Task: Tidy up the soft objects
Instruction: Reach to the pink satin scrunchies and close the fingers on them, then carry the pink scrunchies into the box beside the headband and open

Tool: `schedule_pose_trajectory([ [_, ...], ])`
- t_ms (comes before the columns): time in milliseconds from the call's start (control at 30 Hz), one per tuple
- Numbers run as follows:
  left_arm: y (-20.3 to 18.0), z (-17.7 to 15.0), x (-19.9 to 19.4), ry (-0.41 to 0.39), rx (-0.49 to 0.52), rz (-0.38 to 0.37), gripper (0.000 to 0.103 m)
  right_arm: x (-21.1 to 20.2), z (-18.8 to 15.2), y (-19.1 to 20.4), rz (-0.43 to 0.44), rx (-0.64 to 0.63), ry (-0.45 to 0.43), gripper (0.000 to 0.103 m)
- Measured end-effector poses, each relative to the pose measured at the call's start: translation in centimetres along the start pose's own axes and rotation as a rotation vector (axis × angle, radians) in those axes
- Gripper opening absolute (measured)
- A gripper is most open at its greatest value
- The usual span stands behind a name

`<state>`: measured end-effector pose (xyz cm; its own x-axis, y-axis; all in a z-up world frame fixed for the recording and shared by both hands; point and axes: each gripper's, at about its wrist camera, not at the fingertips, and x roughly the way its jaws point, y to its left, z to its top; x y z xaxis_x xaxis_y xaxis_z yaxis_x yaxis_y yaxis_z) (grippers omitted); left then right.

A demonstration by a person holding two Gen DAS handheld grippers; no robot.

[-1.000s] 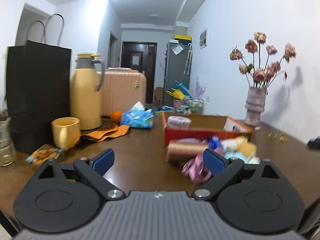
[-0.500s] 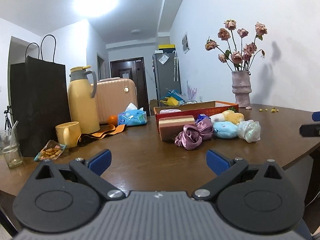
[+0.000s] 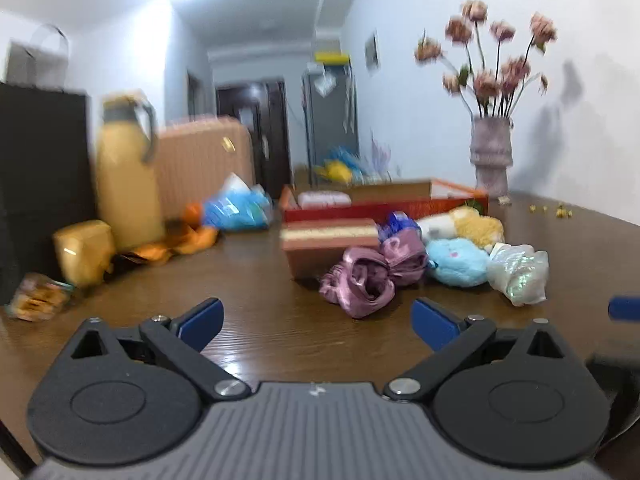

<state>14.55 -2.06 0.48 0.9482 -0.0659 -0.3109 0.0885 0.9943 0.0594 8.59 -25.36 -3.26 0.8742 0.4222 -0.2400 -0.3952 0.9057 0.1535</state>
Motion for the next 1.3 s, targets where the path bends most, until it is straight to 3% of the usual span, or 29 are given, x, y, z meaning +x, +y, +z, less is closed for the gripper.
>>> schedule_pose_trajectory([
  [67, 0.1, 1.0, 2.9, 0.026, -0.046, -0.059, 0.083, 1.0, 0.2, -0.2, -0.023, -0.011, 0.011, 0.093],
  [133, -0.1, 2.0, 5.6, 0.075, -0.041, -0.080, 0.053, 1.9, 0.6, -0.7, -0.035, 0.001, 0.030, 0.084],
  [200, 0.1, 3.1, 8.2, 0.153, -0.066, -0.104, 0.043, 2.4, 1.1, -1.2, -0.018, 0.022, 0.043, 0.072],
  [267, 0.7, 3.6, 9.5, 0.166, -0.105, -0.153, 0.042, 2.7, 1.6, -1.6, -0.010, 0.022, 0.046, 0.066],
  [333, 0.9, 3.5, 10.3, 0.193, -0.103, -0.168, 0.009, 3.3, 2.1, -1.8, -0.015, 0.018, 0.052, 0.064],
  [433, 1.4, 2.6, 9.6, 0.280, -0.115, -0.233, 0.007, 4.2, 3.0, -1.9, -0.008, 0.023, 0.066, 0.056],
  [500, 2.7, 1.8, 7.2, 0.271, -0.121, -0.285, 0.007, 4.7, 3.6, -1.8, 0.003, 0.016, 0.066, 0.054],
  [600, 5.5, 0.6, 3.9, 0.228, -0.121, -0.283, 0.008, 6.2, 4.7, -1.5, 0.035, 0.028, 0.094, 0.054],
  [667, 7.8, 0.1, 2.1, 0.168, -0.134, -0.247, 0.029, 7.6, 5.5, -0.9, 0.077, 0.041, 0.115, 0.054],
  [700, 8.4, 0.1, 1.6, 0.158, -0.150, -0.234, 0.063, 8.5, 5.9, -0.4, 0.104, 0.045, 0.124, 0.054],
  [733, 9.1, 0.1, 1.2, 0.151, -0.168, -0.222, 0.084, 9.5, 6.2, 0.2, 0.136, 0.047, 0.131, 0.054],
  [833, 10.1, 0.6, 1.2, 0.148, -0.226, -0.231, 0.079, 12.2, 6.9, 2.0, 0.195, 0.026, 0.167, 0.053],
  [900, 10.7, 0.9, 1.9, 0.165, -0.312, -0.259, 0.078, 13.7, 7.0, 3.2, 0.179, -0.015, 0.197, 0.052],
  [967, 10.7, 1.0, 3.4, 0.219, -0.362, -0.285, 0.068, 14.7, 6.9, 3.5, 0.156, -0.017, 0.229, 0.047],
  [1067, 10.5, 0.4, 4.9, 0.275, -0.349, -0.320, 0.040, 15.4, 6.5, 2.6, 0.142, 0.054, 0.277, 0.038],
  [1100, 10.4, 0.2, 5.3, 0.288, -0.332, -0.340, 0.018, 15.5, 6.3, 2.2, 0.149, 0.083, 0.289, 0.037],
  [1133, 10.1, 0.1, 5.5, 0.301, -0.322, -0.353, 0.010, 15.5, 6.1, 1.9, 0.161, 0.116, 0.297, 0.034],
  [1200, 9.8, 0.2, 5.7, 0.311, -0.308, -0.369, 0.007, 15.2, 6.0, 1.8, 0.172, 0.147, 0.300, 0.021],
  [1300, 9.5, 0.8, 5.1, 0.294, -0.289, -0.392, 0.006, 14.4, 6.2, 2.5, 0.157, 0.105, 0.282, 0.015],
])
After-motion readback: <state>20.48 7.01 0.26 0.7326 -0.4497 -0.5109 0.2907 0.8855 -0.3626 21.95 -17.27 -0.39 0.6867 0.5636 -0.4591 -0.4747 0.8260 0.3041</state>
